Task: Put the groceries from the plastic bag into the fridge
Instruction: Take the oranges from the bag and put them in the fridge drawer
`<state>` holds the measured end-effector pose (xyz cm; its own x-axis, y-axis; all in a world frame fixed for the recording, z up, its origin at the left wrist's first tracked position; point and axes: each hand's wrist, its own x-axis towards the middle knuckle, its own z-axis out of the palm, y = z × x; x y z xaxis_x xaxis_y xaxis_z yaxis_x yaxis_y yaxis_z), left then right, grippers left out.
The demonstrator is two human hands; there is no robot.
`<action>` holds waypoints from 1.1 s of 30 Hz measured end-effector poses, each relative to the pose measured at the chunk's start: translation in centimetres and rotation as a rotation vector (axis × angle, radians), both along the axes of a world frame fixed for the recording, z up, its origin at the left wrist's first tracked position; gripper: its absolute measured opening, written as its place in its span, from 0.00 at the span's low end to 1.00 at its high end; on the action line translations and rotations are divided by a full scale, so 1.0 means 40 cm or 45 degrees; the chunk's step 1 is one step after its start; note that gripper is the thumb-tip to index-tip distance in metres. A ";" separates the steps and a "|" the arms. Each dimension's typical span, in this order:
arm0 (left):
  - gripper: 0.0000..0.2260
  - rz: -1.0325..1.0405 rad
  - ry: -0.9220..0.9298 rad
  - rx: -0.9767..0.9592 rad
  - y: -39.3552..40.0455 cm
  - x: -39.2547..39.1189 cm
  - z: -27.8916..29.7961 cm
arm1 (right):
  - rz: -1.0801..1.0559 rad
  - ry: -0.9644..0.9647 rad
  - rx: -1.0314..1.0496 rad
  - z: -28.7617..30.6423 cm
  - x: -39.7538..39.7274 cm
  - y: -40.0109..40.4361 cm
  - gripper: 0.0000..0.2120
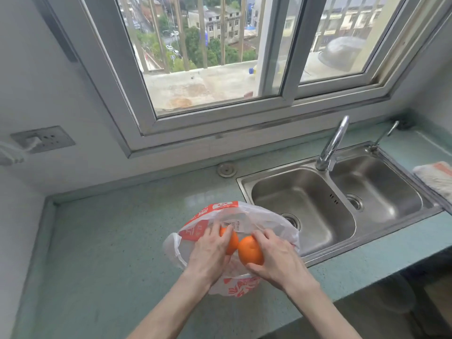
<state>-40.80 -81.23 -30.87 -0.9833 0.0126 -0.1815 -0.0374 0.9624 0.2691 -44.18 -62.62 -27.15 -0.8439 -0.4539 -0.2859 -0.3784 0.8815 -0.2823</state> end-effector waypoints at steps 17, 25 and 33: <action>0.28 0.156 0.499 0.440 0.092 0.140 0.233 | -0.358 0.212 -0.495 0.181 0.128 0.197 0.35; 0.30 -0.019 0.564 0.666 0.370 0.126 0.286 | -0.626 0.427 -0.542 0.256 0.213 0.460 0.34; 0.30 -0.360 0.558 0.709 0.670 0.156 0.322 | -0.968 0.543 -0.622 0.280 0.371 0.745 0.32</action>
<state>-34.58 -54.45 -17.99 -0.9097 0.2498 0.3318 0.4124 0.6374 0.6509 -29.35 -32.80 -15.93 -0.9476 0.2622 0.1823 0.0838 0.7550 -0.6504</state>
